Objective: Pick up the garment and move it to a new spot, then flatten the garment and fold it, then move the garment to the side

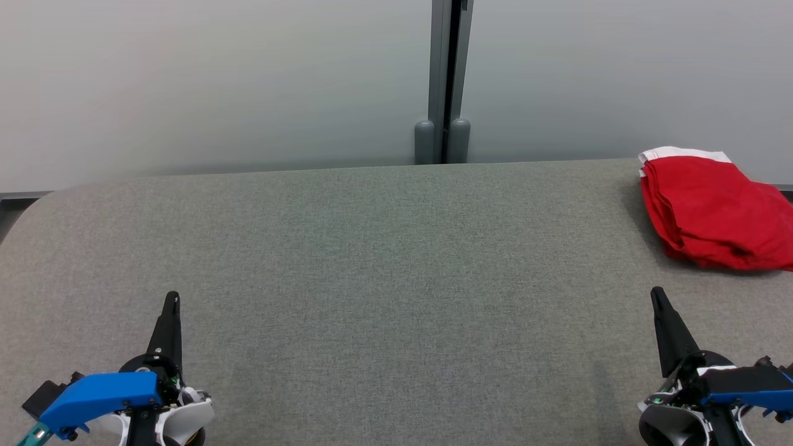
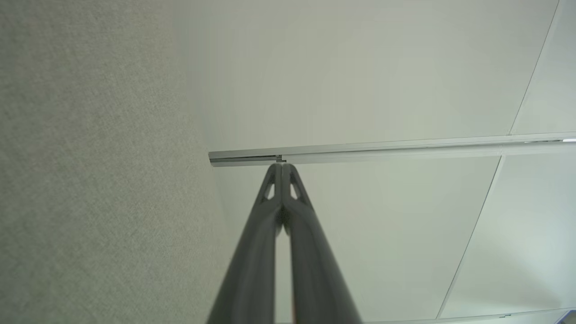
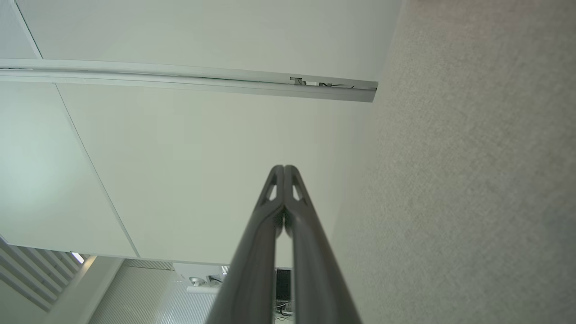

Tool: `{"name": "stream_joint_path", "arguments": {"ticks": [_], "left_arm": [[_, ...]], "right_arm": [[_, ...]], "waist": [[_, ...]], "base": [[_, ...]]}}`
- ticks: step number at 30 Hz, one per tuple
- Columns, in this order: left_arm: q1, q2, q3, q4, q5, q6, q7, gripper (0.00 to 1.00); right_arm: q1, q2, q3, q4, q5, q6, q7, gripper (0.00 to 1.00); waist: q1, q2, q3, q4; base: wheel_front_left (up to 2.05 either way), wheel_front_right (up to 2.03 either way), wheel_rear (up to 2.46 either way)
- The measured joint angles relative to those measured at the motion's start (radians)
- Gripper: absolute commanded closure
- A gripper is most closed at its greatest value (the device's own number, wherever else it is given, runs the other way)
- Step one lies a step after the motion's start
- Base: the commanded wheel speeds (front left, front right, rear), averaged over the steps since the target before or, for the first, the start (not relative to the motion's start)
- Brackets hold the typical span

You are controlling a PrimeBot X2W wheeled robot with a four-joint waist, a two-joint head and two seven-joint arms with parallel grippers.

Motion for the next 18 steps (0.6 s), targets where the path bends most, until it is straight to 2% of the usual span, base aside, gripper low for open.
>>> {"name": "stream_joint_path", "arguments": {"ticks": [10,18], "left_arm": [[-0.004,-0.004,0.012,-0.010,-0.053,-0.003,0.016,1.00],[-0.004,-0.005,0.012,-0.011,-0.053,-0.005,0.016,1.00]], "right_arm": [[-0.002,-0.001,0.000,-0.002,0.066,0.000,0.009,1.00],[-0.003,-0.001,0.000,-0.002,0.066,0.000,0.009,1.00]], "waist": [[0.0000,0.0000,0.002,0.001],[0.0000,0.0000,0.002,0.001]], "base": [[0.00,0.00,0.00],[0.00,0.00,0.00]]}}
